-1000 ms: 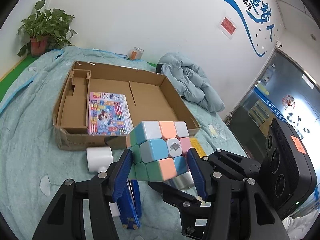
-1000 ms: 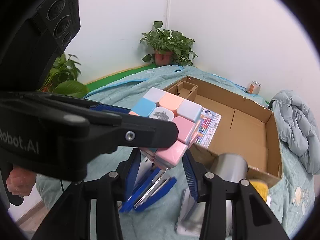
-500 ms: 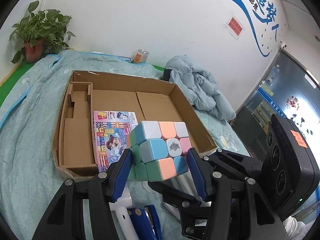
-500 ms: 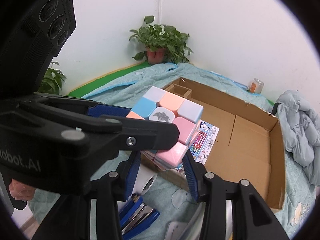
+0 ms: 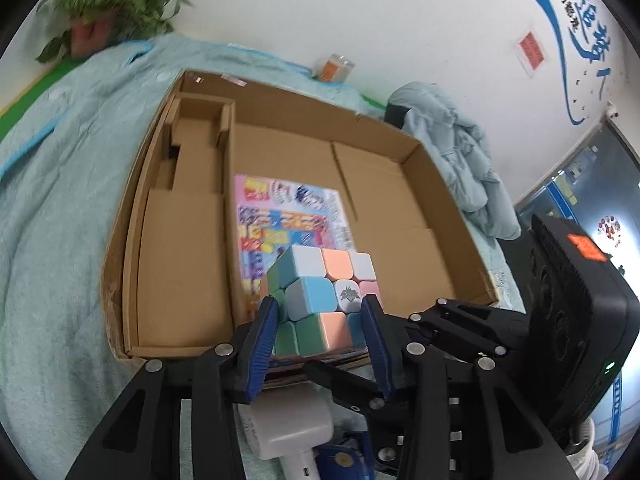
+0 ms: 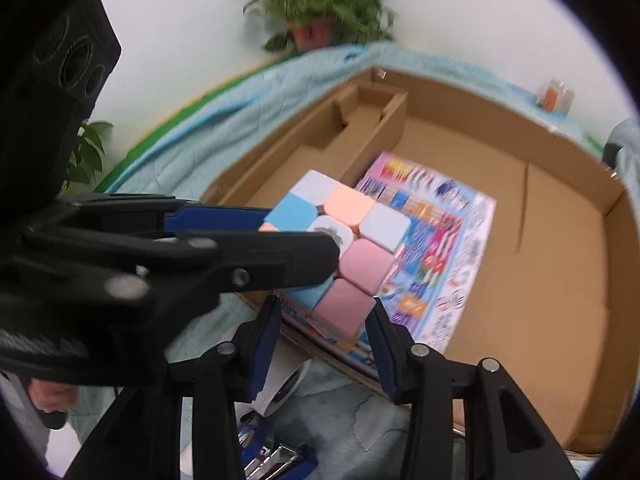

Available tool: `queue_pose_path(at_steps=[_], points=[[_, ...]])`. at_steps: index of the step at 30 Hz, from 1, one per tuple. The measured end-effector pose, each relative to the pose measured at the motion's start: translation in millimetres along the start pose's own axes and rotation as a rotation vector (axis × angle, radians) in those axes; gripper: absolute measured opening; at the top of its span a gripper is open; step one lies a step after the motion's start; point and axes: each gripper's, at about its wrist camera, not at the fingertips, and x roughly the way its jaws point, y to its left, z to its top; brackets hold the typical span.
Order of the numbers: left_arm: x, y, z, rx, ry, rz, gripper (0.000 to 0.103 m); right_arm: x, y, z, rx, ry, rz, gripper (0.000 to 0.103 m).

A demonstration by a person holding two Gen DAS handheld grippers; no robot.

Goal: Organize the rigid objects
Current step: 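Carry the Rubik's cube into the box and set it on the game box, then open the left tool and withdraw it from the box, then grasp the silver metal canister with the left tool and lift it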

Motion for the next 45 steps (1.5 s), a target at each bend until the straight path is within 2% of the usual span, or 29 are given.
queue_pose_path(at_steps=[6, 9, 11, 12, 13, 14, 16, 18, 19, 21, 24, 29, 31, 34, 37, 41, 42, 45], points=[[3, 17, -8, -0.046, -0.006, -0.003, 0.026, 11, -1, 6, 0.040, 0.040, 0.020, 0.045], [-2, 15, -13, -0.021, 0.001, 0.025, 0.024, 9, 2, 6, 0.035, 0.027, 0.008, 0.048], [-10, 12, -19, -0.002, -0.002, 0.060, 0.024, -2, 5, 1, 0.024, -0.011, -0.033, 0.061], [-17, 11, -23, 0.002, -0.017, 0.069, 0.024, -13, 9, -5, 0.013, -0.054, -0.080, 0.079], [-27, 9, -28, 0.014, -0.038, 0.075, 0.025, -27, 15, -12, -0.010, -0.110, -0.130, 0.089], [-38, 4, -34, 0.038, -0.071, 0.087, 0.026, -40, 19, -21, -0.027, -0.157, -0.168, 0.091], [-63, -6, -49, 0.084, -0.143, 0.100, 0.042, -63, 25, -43, -0.009, -0.219, -0.216, 0.102], [-91, -18, -66, 0.101, -0.240, 0.143, 0.098, -81, 31, -66, 0.010, -0.256, -0.221, 0.102], [-104, -25, -75, 0.111, -0.302, 0.167, 0.103, -86, 31, -73, 0.017, -0.262, -0.237, 0.102], [-120, -38, -90, 0.146, -0.375, 0.194, 0.103, -97, 28, -87, 0.057, -0.281, -0.265, 0.102], [-124, -51, -106, 0.145, -0.366, 0.216, 0.103, -115, 20, -109, 0.122, -0.310, -0.255, 0.102], [-125, -61, -133, 0.120, -0.350, 0.207, 0.103, -133, -2, -140, 0.214, -0.310, -0.178, 0.102], [-121, -64, -147, 0.099, -0.316, 0.194, 0.103, -131, -17, -152, 0.268, -0.281, -0.179, 0.102], [-105, -62, -160, 0.062, -0.253, 0.161, 0.103, -123, -36, -163, 0.351, -0.235, -0.132, 0.102], [-94, -64, -165, 0.042, -0.201, 0.128, 0.103, -115, -41, -165, 0.381, -0.213, -0.093, 0.099], [-84, -69, -162, 0.025, -0.174, 0.086, 0.103, -100, -38, -160, 0.359, -0.168, -0.137, 0.094], [-80, -69, -160, 0.019, -0.158, 0.076, 0.103, -96, -38, -161, 0.363, -0.155, -0.144, 0.083], [-69, -77, -156, 0.023, -0.117, 0.024, 0.103, -94, -37, -168, 0.371, -0.158, -0.160, 0.083]])
